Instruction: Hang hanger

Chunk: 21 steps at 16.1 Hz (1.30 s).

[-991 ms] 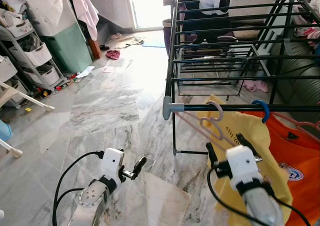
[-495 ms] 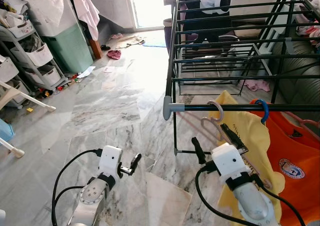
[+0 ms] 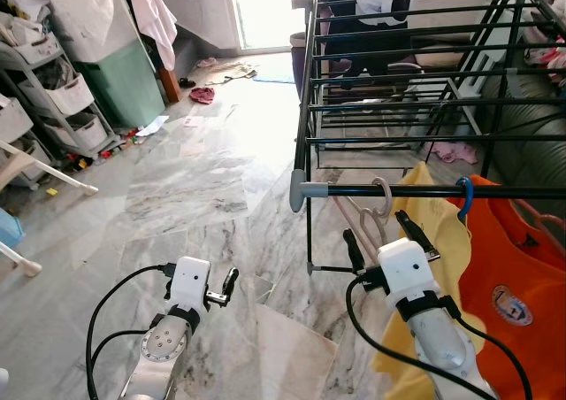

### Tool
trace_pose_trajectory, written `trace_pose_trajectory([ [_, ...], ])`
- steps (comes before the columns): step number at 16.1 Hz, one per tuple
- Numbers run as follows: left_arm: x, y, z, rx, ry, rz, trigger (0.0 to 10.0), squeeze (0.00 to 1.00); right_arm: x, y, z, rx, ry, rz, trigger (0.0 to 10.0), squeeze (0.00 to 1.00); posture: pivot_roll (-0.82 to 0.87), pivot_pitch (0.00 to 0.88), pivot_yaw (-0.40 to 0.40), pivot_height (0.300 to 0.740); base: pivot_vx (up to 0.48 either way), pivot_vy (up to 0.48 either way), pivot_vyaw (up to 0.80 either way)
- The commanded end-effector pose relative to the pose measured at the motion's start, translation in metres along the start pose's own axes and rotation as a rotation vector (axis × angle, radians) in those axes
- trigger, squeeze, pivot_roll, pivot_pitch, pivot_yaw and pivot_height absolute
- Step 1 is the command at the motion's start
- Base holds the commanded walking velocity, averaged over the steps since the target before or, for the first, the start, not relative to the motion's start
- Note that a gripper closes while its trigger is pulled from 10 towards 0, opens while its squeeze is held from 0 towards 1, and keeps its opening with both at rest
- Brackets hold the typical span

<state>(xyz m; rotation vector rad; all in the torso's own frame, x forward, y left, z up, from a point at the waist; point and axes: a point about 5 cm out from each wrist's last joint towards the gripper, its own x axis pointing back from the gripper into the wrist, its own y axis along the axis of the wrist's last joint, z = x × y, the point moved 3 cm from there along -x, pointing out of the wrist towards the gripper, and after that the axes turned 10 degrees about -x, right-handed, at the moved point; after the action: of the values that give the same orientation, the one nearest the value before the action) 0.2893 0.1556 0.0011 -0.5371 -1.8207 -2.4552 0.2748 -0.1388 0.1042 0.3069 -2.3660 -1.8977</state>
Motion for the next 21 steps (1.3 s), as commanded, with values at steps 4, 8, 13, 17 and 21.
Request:
trace_pose_trajectory([
  [4,-0.001,0.000,0.004,-0.010,0.025,0.015,10.0,0.00,-0.002,-0.003,0.004,-0.038,0.050,0.027,10.0,0.00,-0.14,0.000,0.102,0.740,0.000,0.000,0.00],
  [8,-0.001,0.000,0.003,-0.015,0.021,0.015,10.0,0.00,-0.002,-0.003,0.001,-0.041,0.025,0.018,10.0,0.00,-0.15,0.000,0.115,0.740,0.000,0.000,0.00],
  [13,-0.003,0.002,0.003,-0.029,0.017,0.015,10.0,0.00,0.001,-0.008,0.002,-0.093,0.013,0.048,10.0,0.00,-0.15,0.000,0.124,0.740,-0.224,0.000,0.00],
  [17,-0.003,0.002,0.004,-0.030,0.024,0.017,10.0,0.00,-0.002,-0.011,0.006,-0.128,0.024,0.066,10.0,0.00,-0.14,0.000,0.119,0.740,-0.291,0.000,0.00],
  [21,-0.002,0.001,0.005,-0.031,0.030,0.019,10.0,0.00,-0.005,-0.014,0.009,-0.139,0.029,0.087,10.0,0.00,-0.14,0.000,0.117,0.740,-0.291,0.000,0.00],
])
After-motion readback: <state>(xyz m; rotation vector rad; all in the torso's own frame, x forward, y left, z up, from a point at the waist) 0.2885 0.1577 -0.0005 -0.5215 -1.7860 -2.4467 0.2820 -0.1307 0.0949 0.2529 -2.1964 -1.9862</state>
